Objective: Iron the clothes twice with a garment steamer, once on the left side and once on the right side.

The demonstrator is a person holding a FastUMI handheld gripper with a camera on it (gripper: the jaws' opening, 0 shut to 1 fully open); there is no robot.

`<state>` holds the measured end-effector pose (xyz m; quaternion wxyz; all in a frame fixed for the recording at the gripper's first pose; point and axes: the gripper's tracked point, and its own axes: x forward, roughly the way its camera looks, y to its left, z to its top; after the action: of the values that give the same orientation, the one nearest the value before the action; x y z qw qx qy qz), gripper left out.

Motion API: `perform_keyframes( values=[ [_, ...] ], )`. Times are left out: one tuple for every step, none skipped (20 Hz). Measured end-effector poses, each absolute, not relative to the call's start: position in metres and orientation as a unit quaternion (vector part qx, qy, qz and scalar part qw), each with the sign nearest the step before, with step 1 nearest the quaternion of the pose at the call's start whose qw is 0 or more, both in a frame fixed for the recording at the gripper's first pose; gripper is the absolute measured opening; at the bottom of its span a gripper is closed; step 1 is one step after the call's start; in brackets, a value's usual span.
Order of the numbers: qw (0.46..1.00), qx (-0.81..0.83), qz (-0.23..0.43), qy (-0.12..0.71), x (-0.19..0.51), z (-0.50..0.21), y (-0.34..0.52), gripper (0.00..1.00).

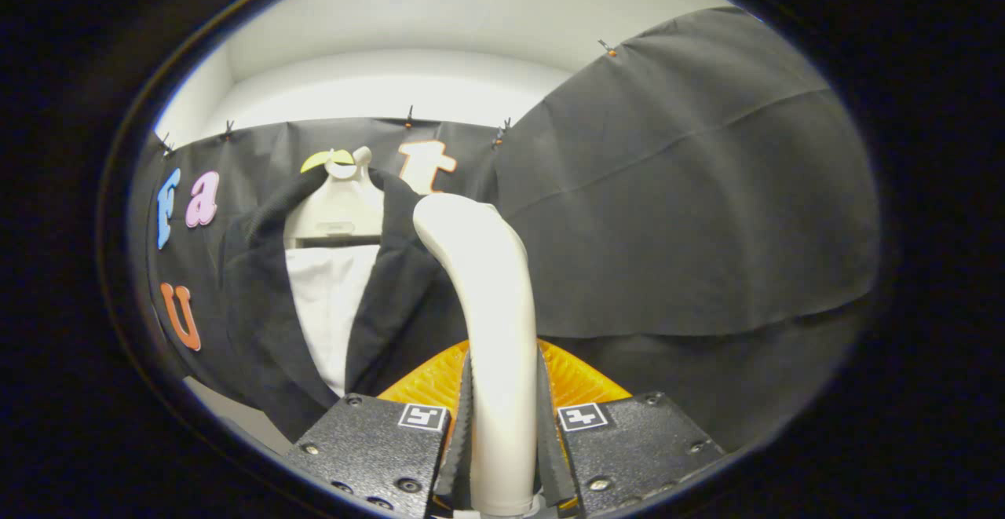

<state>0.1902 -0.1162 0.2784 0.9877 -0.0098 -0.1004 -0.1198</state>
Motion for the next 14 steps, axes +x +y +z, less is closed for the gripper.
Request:
perform_keyframes(
  values=[
    [0.987, -0.016, -0.115, -0.112, 0.192, 0.291, -0.114, 0.38],
    [0.986, -0.024, -0.114, -0.123, 0.196, 0.303, -0.112, 0.38],
    [0.984, -0.033, -0.118, -0.130, 0.195, 0.307, -0.114, 0.38],
    [0.983, -0.041, -0.119, -0.133, 0.197, 0.314, -0.113, 0.38],
    [0.983, -0.045, -0.115, -0.136, 0.205, 0.325, -0.109, 0.38],
    [0.983, -0.053, -0.111, -0.135, 0.211, 0.329, -0.104, 0.38],
    [0.983, -0.060, -0.107, -0.138, 0.221, 0.332, -0.099, 0.38],
    [0.983, -0.069, -0.108, -0.134, 0.227, 0.333, -0.096, 0.38],
    [0.983, -0.072, -0.107, -0.129, 0.233, 0.329, -0.094, 0.38],
    [0.985, -0.067, -0.104, -0.119, 0.236, 0.322, -0.092, 0.38],
    [0.987, -0.065, -0.104, -0.106, 0.242, 0.313, -0.092, 0.39],
    [0.987, -0.067, -0.109, -0.097, 0.245, 0.305, -0.091, 0.38],
    [0.986, -0.071, -0.117, -0.096, 0.245, 0.300, -0.093, 0.38],
    [0.984, -0.077, -0.124, -0.098, 0.244, 0.296, -0.093, 0.38]
  ],
)
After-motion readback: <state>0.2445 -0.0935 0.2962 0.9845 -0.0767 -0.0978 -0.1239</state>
